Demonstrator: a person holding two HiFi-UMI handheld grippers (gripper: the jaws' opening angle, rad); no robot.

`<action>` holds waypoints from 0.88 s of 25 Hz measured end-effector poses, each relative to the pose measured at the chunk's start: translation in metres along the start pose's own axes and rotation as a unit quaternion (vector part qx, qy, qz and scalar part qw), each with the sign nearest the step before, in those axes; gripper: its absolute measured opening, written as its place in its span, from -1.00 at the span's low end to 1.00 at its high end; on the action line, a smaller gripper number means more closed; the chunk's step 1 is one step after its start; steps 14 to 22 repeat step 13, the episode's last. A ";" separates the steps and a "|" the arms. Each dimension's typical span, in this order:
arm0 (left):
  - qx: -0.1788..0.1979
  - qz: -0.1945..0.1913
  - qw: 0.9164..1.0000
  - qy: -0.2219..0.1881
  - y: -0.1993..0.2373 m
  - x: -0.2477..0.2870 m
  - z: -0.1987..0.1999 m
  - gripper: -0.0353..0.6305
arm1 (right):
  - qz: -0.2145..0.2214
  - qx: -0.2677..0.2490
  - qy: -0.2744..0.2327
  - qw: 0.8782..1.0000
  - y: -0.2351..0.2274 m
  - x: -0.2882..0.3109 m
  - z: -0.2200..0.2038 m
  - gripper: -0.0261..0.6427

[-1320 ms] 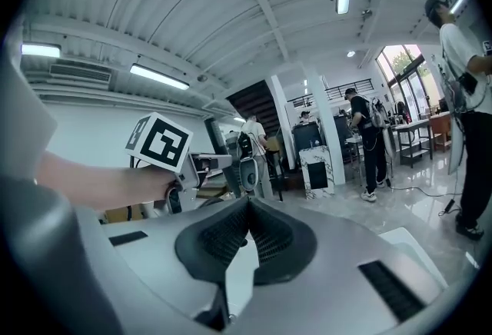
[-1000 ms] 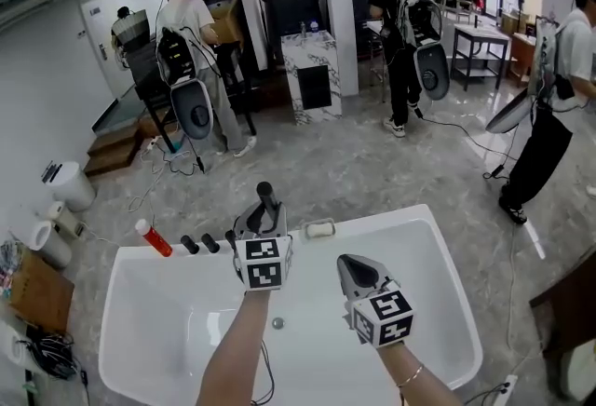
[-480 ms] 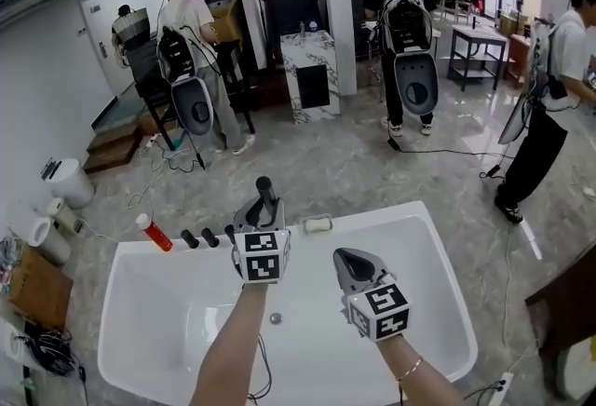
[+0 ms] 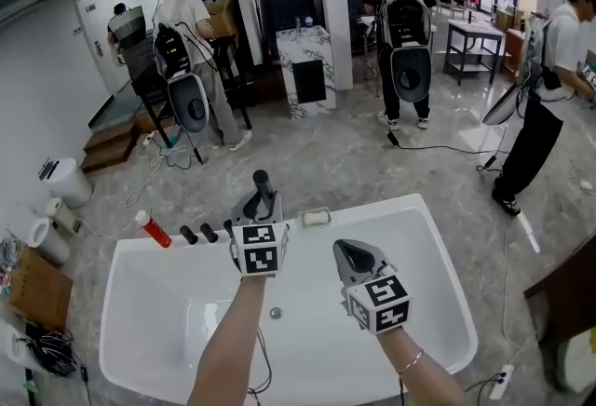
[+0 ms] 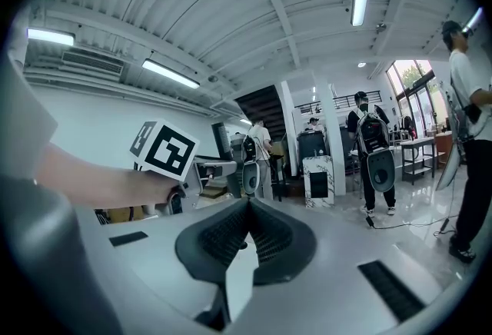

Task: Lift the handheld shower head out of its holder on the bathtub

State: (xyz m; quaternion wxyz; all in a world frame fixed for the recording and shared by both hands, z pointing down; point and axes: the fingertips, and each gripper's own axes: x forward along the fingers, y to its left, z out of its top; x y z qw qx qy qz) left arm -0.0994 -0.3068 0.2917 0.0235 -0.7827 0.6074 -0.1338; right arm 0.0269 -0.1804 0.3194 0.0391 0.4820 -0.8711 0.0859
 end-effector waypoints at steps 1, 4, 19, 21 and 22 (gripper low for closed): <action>-0.001 0.000 1.000 0.000 0.000 0.000 0.001 -0.46 | -0.001 0.000 0.000 1.000 0.000 -0.001 0.001 -0.91; -0.001 0.000 1.000 0.000 0.000 -0.001 0.006 -0.46 | -0.002 -0.002 -0.001 1.000 -0.001 -0.003 0.007 -0.91; -0.002 0.003 1.000 -0.002 0.004 -0.004 0.002 -0.46 | -0.001 -0.002 -0.006 1.000 0.005 -0.003 0.006 -0.91; -0.002 0.003 1.000 -0.002 0.004 -0.004 0.002 -0.46 | -0.001 -0.002 -0.006 1.000 0.005 -0.003 0.006 -0.91; -0.002 0.003 1.000 -0.002 0.004 -0.004 0.002 -0.46 | -0.001 -0.002 -0.006 1.000 0.005 -0.003 0.006 -0.91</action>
